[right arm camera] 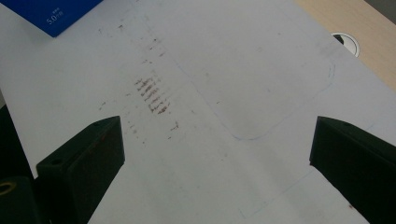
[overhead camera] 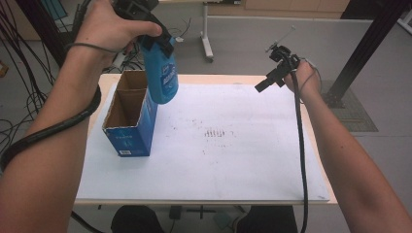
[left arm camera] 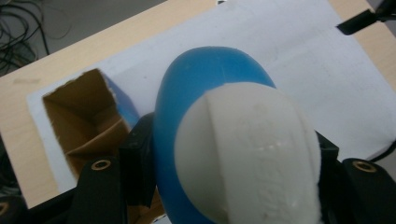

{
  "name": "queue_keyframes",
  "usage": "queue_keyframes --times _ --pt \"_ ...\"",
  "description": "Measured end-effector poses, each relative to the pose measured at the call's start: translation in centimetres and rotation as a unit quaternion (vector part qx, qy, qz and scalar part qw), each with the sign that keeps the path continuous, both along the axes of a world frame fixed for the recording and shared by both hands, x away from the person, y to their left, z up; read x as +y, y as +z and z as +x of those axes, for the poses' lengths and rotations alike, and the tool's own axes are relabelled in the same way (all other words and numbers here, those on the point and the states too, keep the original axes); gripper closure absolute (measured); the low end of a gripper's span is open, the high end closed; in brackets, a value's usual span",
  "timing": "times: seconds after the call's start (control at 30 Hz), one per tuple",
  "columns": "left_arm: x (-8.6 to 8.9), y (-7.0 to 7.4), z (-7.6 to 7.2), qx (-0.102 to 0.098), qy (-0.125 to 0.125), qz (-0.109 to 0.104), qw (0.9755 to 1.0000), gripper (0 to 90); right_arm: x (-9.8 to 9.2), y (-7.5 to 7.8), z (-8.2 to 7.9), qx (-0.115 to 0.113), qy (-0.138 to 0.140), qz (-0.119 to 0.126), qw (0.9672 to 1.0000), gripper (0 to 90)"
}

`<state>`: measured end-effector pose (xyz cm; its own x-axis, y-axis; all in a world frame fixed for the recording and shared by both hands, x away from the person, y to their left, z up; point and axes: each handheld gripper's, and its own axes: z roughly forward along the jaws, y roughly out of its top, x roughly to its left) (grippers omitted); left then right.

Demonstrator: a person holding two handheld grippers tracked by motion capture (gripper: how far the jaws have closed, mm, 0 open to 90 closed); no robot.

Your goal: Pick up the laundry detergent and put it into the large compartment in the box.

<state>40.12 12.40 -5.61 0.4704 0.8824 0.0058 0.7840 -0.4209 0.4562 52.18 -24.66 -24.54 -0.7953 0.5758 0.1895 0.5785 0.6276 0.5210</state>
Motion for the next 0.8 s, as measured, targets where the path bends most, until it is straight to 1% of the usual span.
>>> queue_keyframes --times 0.13,0.17,0.23,0.27,0.3,0.33,0.37,0.43,0.5,0.53,0.57,0.6,0.63,0.73,0.8 --pt "2.0 -0.1 0.3 -0.001 0.028 0.000 0.9996 37.4 0.0 0.0 0.0 0.000 0.000 -0.001 1.0000 2.9" --pt "3.1 -0.2 0.3 -0.005 0.042 -0.005 0.9991 37.4 0.0 0.1 0.0 0.000 0.001 0.001 1.0000 2.9" --pt "4.0 -0.2 0.3 -0.009 0.056 -0.006 0.9984 37.4 0.0 0.1 0.0 -0.001 0.000 0.000 1.0000 2.9" --pt "4.0 -0.2 0.3 -0.009 0.056 -0.006 0.9984 37.4 0.0 0.1 0.0 -0.001 0.000 0.000 1.0000 2.9" --pt "4.3 -0.3 0.2 -0.009 0.061 -0.004 0.9981 37.4 0.0 0.2 0.0 -0.001 0.001 0.001 1.0000 2.9" --pt "5.0 -0.3 0.2 -0.011 0.072 0.001 0.9973 37.4 0.1 0.2 0.1 -0.001 0.001 0.000 1.0000 2.9" --pt "5.0 -0.3 0.2 -0.011 0.072 0.001 0.9973 37.4 0.1 0.2 0.1 -0.001 0.001 0.000 1.0000 2.9" --pt "5.6 -0.3 0.2 -0.012 0.083 0.004 0.9964 37.4 0.1 0.2 0.1 -0.002 0.002 0.000 1.0000 2.9" --pt "6.3 -0.3 0.2 -0.020 0.097 0.002 0.9951 37.4 0.2 0.3 0.1 0.001 0.000 0.002 1.0000 2.9" --pt "6.6 -0.3 0.2 -0.020 0.102 0.005 0.9946 37.4 0.2 0.3 0.1 0.000 0.001 0.001 1.0000 2.9" --pt "7.2 -0.3 0.2 -0.022 0.113 0.006 0.9933 37.4 0.2 0.2 0.1 0.001 0.001 0.002 1.0000 2.9" --pt "7.2 -0.3 0.2 -0.022 0.113 0.006 0.9933 37.4 0.2 0.2 0.1 0.001 0.001 0.002 1.0000 2.9" --pt "7.5 -0.3 0.2 -0.021 0.118 0.009 0.9928 37.4 0.2 0.2 0.1 0.001 0.001 0.001 1.0000 2.9" --pt "8.5 -0.4 0.3 -0.023 0.135 0.011 0.9905 37.4 0.1 0.2 0.1 -0.001 0.002 0.001 1.0000 2.9" --pt "8.8 -0.4 0.3 -0.023 0.137 0.012 0.9902 37.4 0.2 0.2 0.1 0.001 0.000 0.001 1.0000 2.9"
